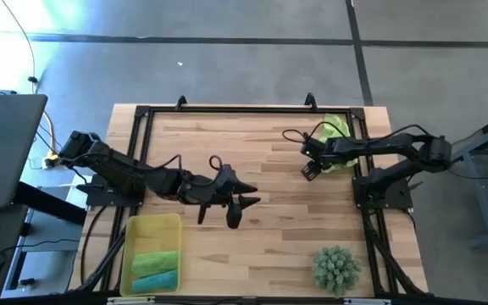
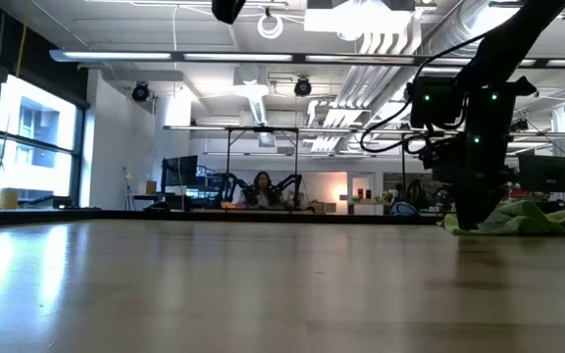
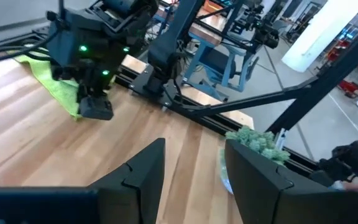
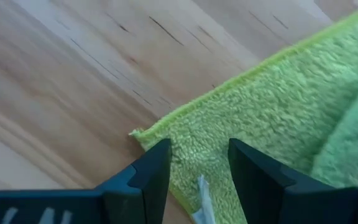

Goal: Roll microfiber towels into tight, uniform cylinder then place into a basket
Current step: Roll the light green microfiber towel

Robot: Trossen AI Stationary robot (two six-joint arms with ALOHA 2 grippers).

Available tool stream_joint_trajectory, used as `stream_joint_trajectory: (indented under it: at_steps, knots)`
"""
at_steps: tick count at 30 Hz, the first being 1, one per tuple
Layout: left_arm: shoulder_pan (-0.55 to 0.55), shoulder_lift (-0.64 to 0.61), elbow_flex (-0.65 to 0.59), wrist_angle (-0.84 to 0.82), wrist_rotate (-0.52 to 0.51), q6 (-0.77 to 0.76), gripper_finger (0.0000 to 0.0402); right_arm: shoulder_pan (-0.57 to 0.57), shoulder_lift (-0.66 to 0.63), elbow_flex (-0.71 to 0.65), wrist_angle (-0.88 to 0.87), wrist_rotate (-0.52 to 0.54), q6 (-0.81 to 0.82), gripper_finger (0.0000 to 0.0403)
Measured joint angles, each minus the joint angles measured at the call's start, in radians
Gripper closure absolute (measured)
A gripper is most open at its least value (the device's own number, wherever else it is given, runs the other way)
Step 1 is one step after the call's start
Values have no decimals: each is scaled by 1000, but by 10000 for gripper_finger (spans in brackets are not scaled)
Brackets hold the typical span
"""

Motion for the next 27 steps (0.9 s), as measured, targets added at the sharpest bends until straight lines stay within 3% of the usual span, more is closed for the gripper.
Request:
stream_joint_trajectory:
  at_steps: [13,17,19,23,27]
  knots:
    - [-41,0,0,1,-14,-9,245,73,95,-1,402,-275,-53,247]
    - [-42,0,0,1,-14,-2,245,88,94,-2,579,-407,-70,247]
    - [-41,0,0,1,-14,6,245,86,88,-2,631,-523,-111,247]
    - [-41,0,0,1,-14,12,245,73,47,-2,657,-689,-131,247]
    - [-41,0,0,-1,-14,52,245,46,-22,-2,541,-684,-191,247]
